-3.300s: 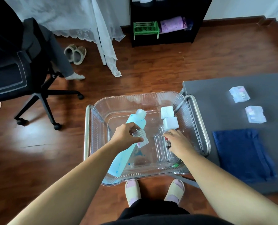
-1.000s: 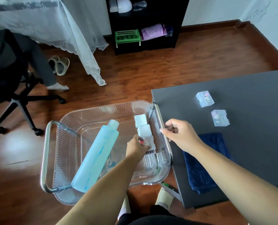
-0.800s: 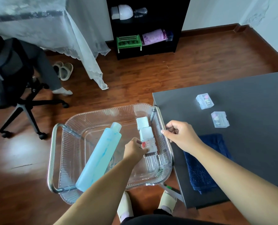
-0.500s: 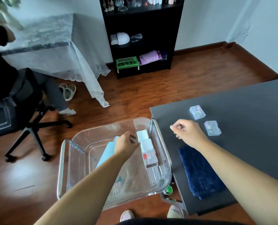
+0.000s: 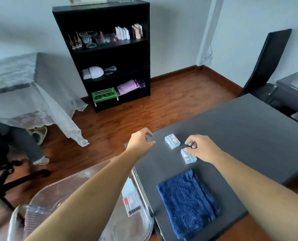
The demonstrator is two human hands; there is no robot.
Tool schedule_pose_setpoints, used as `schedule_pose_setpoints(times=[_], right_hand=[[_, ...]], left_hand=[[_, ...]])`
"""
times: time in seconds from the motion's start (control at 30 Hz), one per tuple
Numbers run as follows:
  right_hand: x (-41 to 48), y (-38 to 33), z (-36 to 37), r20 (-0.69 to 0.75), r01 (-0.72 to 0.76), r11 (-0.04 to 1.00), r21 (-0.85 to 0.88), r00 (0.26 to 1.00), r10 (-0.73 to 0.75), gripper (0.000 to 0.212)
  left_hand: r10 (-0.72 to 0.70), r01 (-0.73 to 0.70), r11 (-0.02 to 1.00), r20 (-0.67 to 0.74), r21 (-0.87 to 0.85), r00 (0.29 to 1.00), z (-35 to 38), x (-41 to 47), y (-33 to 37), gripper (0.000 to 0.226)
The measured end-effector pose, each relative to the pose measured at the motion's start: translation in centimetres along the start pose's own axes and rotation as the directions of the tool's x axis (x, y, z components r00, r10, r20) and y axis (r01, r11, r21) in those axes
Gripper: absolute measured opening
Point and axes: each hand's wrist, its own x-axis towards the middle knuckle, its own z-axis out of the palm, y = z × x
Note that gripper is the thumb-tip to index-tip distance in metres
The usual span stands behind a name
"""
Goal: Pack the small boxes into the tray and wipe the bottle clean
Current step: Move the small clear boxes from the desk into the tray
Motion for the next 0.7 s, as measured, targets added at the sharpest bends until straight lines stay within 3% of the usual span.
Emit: schedule_pose_setpoints(times=[0.13,0.23,0.3,0.4,0.53,0.7], right_hand=[[1.5,2.1,0.4,0.184,0.026,0.985,-0.169,0.983,0.006,0.054],[2.3,3.3,1.3,0.332,0.019,0.982,-0.187,0.942,0.045,0.076],[2.7,4.0,1.7,0.363,0.063,0.966,-0.250,0.931,0.033,0.080],[3.2,4.6,1.7,0.333,0.090,0.960,-0.266,0.943,0.004,0.073],[3.2,5.2,1.7,0.290,0.083,0.959,-0.271,0.957,-0.001,0.061],[2.9,5.7,1.7,0.247,0.015,0.989,-0.148,0.969,0.023,0.056]], left_hand=[[-0.086,0.061,0.988,0.180,0.140,0.980,4.5,3.0,0.5,0.056],[-0.144,0.097,0.970,0.207,0.224,0.968,7.4,3.9,0.2,0.079],[-0.152,0.096,0.957,0.192,0.274,0.969,8.9,4.4,0.2,0.088],[-0.126,0.071,0.934,0.137,0.351,0.983,10.0,5.2,0.7,0.087],[-0.087,0.045,0.924,0.093,0.380,0.992,10.8,5.7,1.4,0.070],[-0.113,0.092,0.978,0.103,0.190,0.988,10.0,4.8,1.2,0.058]])
